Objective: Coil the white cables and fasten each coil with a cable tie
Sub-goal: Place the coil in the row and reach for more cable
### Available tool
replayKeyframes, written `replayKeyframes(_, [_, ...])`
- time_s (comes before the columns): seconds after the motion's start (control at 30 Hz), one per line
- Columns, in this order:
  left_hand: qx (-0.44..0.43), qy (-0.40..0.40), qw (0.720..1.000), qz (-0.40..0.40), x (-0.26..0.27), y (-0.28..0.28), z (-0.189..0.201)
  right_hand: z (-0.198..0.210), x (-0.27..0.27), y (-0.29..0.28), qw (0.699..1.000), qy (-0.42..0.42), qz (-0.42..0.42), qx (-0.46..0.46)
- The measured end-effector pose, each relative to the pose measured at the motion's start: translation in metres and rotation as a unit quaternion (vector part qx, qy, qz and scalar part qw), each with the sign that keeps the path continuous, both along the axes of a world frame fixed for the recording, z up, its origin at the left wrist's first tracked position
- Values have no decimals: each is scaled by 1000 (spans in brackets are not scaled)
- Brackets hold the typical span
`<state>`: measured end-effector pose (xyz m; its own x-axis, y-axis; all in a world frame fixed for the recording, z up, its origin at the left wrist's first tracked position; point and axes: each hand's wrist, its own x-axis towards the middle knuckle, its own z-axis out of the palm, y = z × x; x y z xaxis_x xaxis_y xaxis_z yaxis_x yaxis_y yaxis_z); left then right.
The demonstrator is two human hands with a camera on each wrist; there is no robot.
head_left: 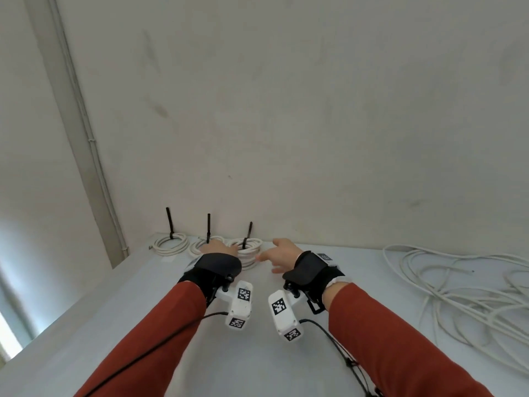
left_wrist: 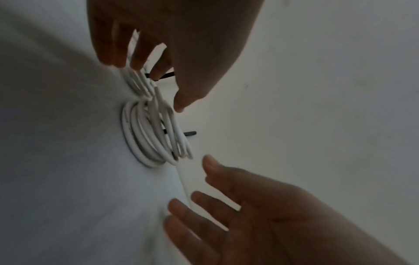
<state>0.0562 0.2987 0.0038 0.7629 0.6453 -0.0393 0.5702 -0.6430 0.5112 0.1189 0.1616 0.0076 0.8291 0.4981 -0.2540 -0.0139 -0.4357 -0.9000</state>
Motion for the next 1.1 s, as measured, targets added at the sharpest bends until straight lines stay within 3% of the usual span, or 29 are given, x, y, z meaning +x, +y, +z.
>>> replayKeyframes(0.1, [59, -66, 996, -5, -1, -11, 3, 10, -13, -39, 999, -40, -4, -15])
replayKeyframes(0.23, [103, -131, 972, -166, -10, -54, 11, 25, -29, -117, 979, -162, -19, -119])
replayKeyframes(0.37, [142, -146, 929, -309, -21, -122, 22, 37, -44, -206, 961, -192, -11, -201])
replayKeyframes(0.53, [87, -165, 857, -480, -24, -201, 18, 42, -68, -295, 923, -217, -40, -315])
replayKeyframes(0.63, [94, -117, 815, -560, -30, -247, 8, 38, -89, -329, 900, -185, -14, -394])
replayKeyframes(0.77, [153, -31, 781, -605, -39, -296, -10, 22, -120, -348, 864, -117, 81, -484])
replayKeyframes(0.93, [250, 56, 747, -613, -47, -328, -20, 2, -140, -350, 835, -201, 95, -504])
replayKeyframes(1.0, [258, 46, 749, -608, -49, -329, -16, 8, -142, -352, 846, -226, 89, -475])
replayKeyframes(1.1, [191, -13, 771, -607, -48, -322, 5, 34, -143, -360, 890, -246, 49, -379])
